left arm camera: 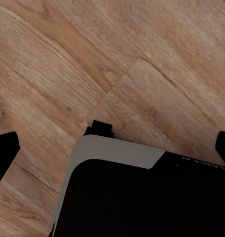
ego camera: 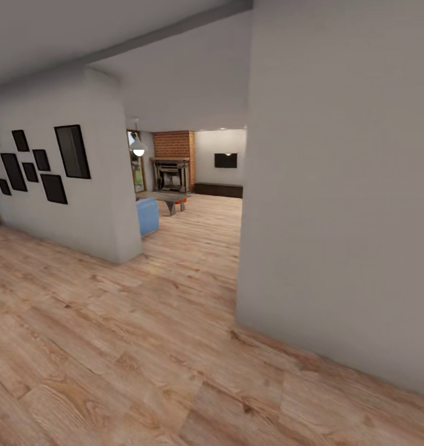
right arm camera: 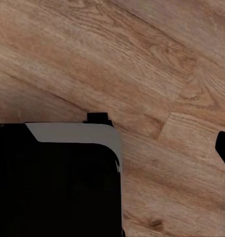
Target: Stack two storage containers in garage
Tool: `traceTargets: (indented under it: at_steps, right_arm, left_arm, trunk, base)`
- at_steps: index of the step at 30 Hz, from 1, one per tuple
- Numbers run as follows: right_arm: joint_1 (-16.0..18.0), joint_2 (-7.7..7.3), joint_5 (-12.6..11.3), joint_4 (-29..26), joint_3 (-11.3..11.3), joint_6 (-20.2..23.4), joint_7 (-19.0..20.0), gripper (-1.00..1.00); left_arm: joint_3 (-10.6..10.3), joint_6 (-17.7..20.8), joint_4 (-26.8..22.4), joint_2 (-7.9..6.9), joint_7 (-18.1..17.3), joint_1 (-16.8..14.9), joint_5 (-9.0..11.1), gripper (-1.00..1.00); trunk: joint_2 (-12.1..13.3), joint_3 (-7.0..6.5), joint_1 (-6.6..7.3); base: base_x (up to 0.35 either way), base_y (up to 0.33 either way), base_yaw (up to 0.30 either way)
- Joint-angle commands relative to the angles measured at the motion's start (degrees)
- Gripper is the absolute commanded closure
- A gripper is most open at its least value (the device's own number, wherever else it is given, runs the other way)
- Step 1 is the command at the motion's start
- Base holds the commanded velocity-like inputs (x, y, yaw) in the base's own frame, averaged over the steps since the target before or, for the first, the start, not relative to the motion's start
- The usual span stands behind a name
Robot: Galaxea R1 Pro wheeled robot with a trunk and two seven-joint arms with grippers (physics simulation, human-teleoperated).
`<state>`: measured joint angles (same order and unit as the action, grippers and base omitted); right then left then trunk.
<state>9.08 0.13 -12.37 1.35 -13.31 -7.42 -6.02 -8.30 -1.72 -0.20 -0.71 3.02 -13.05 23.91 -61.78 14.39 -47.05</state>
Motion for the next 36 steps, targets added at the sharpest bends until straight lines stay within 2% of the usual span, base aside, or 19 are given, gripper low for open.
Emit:
traceTargets:
  at_steps: [1,28,36]
  right_arm:
    - [0.1,0.02,-0.5,0.1,-0.5,-0.3,0.0,-1.00]
    - [0.1,-0.04,-0.7,0.1,-0.4,-0.3,0.0,-1.00]
    - [0.1,-0.05,-0.5,0.1,-0.8,-0.7,0.1,-1.00]
  left_arm:
    - [-0.5,-0.1,0.0,0.01,0.1,0.0,0.4,-1.00]
    - [-0.5,-0.1,0.0,0.01,0.1,0.0,0.4,-1.00]
    - [-0.5,-0.2,0.0,0.22,0.4,0.0,0.4,-1.00]
  trunk:
    - [0.0,0.07,-0.04]
    - [0.0,0.07,-0.04]
    - [0.0,0.07,-0.04]
  base:
    - [0.324,0.000,0.270]
    - [0.324,0.000,0.277]
    - [0.324,0.000,0.059]
